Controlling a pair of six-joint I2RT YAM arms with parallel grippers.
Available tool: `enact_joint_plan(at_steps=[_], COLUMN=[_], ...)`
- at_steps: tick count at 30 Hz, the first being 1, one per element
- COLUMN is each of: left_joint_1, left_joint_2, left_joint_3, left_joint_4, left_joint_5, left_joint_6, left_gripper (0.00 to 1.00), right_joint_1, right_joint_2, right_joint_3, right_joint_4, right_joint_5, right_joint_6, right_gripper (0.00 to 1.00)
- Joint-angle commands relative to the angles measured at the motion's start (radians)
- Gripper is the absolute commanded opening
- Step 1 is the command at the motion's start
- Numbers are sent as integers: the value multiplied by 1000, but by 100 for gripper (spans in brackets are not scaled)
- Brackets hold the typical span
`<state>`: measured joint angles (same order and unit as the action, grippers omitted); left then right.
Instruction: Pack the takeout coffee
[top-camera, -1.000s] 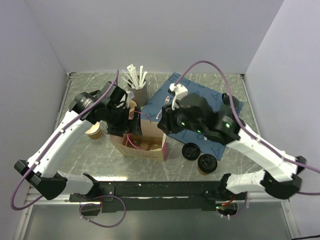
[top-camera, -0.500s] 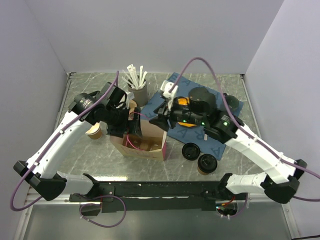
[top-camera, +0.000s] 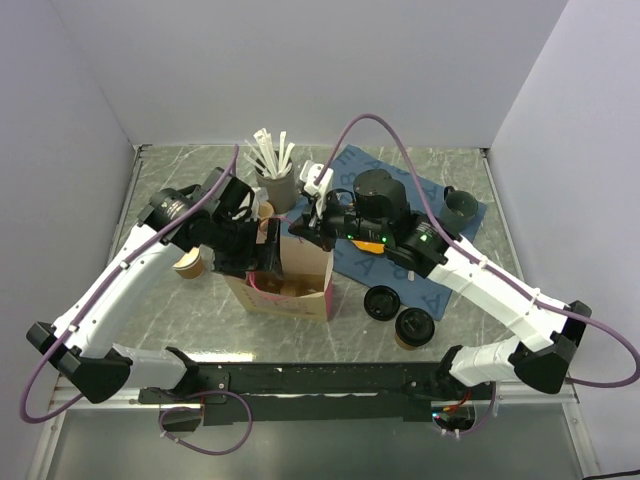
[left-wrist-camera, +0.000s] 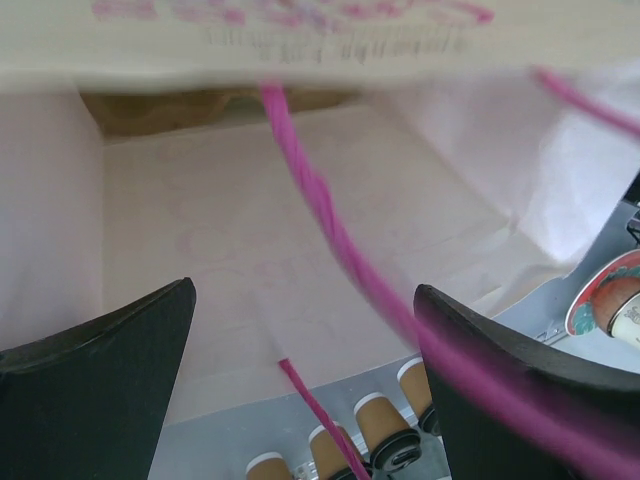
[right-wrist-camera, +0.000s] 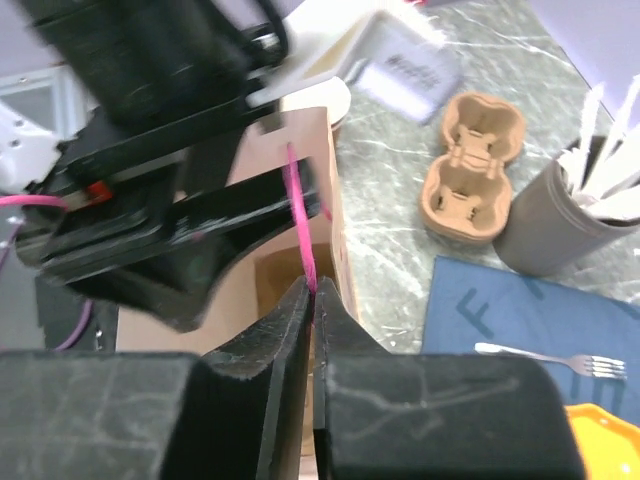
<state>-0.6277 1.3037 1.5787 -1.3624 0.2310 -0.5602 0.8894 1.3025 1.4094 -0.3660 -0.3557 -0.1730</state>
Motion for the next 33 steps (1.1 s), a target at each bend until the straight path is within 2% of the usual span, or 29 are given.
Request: enact_joint_plan(at_steps=[1, 7, 16, 26, 30, 33], left_joint_1=[0, 0, 0, 3, 8, 13], left_joint_2=[-37, -37, -21, -29, -27, -52], left_joint_3=[-28, -19, 107, 234, 319, 330], left_joint_4=[-14, -12, -14, -10, -9, -7], left_joint_5=[28, 39, -8, -166, -228, -384], left_joint_6=[28, 43, 17, -90, -141, -205], left_gripper=[97, 97, 97, 97, 97, 97], right_joint_1=[-6, -6, -6, -7, -7, -6], right_joint_2=[3, 9, 7, 9, 0, -11], right_joint_3=[54, 42, 14, 31, 49, 53], right_joint_4=[62, 68, 61, 24, -2, -11], right_joint_5=[89, 116, 132, 149, 155, 139], right_joint_6=[30, 70, 93, 133, 161, 171], right_gripper=[4, 4, 6, 6, 13, 24])
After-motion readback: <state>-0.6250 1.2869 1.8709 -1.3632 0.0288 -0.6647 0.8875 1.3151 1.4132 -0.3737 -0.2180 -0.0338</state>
